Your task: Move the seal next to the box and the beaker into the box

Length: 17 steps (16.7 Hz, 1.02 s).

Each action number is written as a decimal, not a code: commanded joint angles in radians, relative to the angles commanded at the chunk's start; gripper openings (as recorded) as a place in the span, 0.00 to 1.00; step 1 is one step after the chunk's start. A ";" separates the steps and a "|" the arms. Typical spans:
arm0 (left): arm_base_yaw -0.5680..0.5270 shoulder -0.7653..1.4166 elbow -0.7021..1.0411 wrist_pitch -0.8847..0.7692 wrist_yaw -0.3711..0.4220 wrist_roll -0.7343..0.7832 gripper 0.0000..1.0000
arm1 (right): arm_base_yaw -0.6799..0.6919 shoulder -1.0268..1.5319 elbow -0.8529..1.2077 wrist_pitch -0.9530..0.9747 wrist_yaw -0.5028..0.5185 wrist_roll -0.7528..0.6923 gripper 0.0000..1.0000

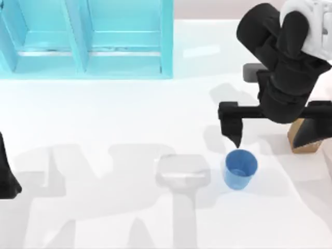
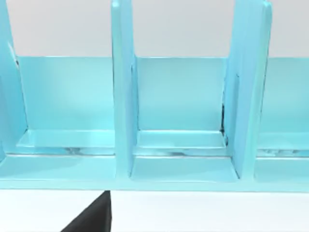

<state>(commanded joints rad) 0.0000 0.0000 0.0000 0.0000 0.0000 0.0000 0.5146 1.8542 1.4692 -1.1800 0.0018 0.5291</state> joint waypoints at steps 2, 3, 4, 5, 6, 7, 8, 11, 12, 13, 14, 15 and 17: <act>0.000 0.000 0.000 0.000 0.000 0.000 1.00 | 0.010 0.001 -0.006 0.002 -0.001 0.010 1.00; 0.000 0.000 0.000 0.000 0.000 0.000 1.00 | 0.010 0.001 -0.006 0.002 -0.001 0.010 1.00; 0.000 0.000 0.000 0.000 0.000 0.000 1.00 | 0.010 0.001 -0.006 0.002 -0.001 0.010 1.00; 0.000 0.000 0.000 0.000 0.000 0.000 1.00 | 0.006 -0.003 -0.004 0.000 -0.001 0.008 1.00; 0.000 0.000 0.000 0.000 0.000 0.000 1.00 | 0.006 -0.001 -0.007 0.003 -0.001 0.008 1.00; 0.000 0.000 0.000 0.000 0.000 0.000 1.00 | 0.007 0.004 -0.020 0.017 -0.001 0.008 1.00; 0.000 0.000 0.000 0.000 0.000 0.000 1.00 | 0.007 0.012 -0.038 0.040 -0.001 0.008 1.00; 0.000 0.000 0.000 0.000 0.000 0.000 1.00 | 0.009 0.046 -0.117 0.163 -0.001 0.010 1.00; 0.000 0.000 0.000 0.000 0.000 0.000 1.00 | 0.010 0.060 -0.145 0.211 -0.001 0.011 1.00; 0.000 0.000 0.000 0.000 0.000 0.000 1.00 | 0.011 0.072 -0.172 0.249 -0.001 0.012 1.00; 0.000 0.000 0.000 0.000 0.000 0.000 1.00 | 0.011 0.082 -0.195 0.278 -0.001 0.013 1.00; 0.000 0.000 0.000 0.000 0.000 0.000 1.00 | 0.012 0.089 -0.210 0.295 -0.001 0.013 1.00; 0.000 0.000 0.000 0.000 0.000 0.000 1.00 | 0.012 0.092 -0.216 0.302 -0.001 0.014 1.00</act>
<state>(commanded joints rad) 0.0000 0.0000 0.0000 0.0000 0.0000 0.0000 0.5269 1.9461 1.2534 -0.8779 0.0009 0.5427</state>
